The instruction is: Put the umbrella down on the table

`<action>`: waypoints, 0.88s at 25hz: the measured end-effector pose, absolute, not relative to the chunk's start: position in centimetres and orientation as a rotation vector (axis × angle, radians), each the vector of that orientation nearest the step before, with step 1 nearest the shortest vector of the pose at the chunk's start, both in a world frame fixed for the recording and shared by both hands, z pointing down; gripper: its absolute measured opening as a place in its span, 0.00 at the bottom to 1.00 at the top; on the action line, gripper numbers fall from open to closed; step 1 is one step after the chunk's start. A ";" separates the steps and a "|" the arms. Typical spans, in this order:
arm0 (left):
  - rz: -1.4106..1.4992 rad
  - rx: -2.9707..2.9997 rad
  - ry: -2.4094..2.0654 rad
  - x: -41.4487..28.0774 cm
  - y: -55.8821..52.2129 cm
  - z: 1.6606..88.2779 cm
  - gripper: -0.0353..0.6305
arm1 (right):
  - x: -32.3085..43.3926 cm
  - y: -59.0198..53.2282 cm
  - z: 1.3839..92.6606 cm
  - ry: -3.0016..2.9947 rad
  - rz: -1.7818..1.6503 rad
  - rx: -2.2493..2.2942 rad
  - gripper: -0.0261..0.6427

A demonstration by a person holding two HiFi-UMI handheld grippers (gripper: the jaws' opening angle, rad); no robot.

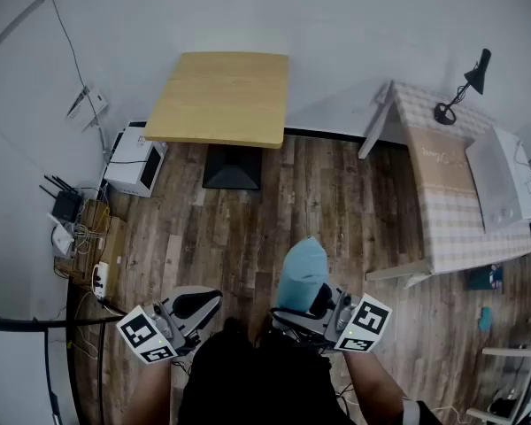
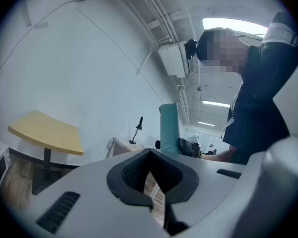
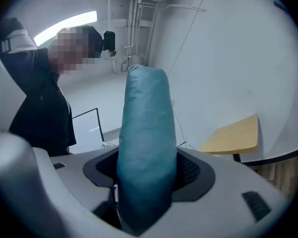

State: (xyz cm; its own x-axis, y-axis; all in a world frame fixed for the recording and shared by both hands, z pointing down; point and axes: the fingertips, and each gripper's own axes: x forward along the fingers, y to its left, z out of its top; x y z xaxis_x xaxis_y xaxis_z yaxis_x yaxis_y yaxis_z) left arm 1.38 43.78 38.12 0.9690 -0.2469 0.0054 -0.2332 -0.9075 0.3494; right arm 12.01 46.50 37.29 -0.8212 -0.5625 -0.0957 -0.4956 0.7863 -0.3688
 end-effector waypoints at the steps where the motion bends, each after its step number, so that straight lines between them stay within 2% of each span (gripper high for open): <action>1: -0.054 2.763 -0.350 1.5 44.0 37.9 0.06 | 11.7 46.8 37.1 2.780 -0.493 -0.829 0.49; 5: -0.024 2.798 -0.334 1.4 45.4 36.6 0.06 | 10.7 48.0 36.8 2.774 -0.525 -0.830 0.49; 14: -0.045 2.799 -0.366 -3.2 45.4 36.6 0.06 | 7.1 48.3 37.2 2.839 -0.524 -0.830 0.49; 22: -0.175 2.706 -0.346 -2.6 45.4 36.0 0.06 | 9.0 48.8 37.3 2.836 -0.534 -0.875 0.49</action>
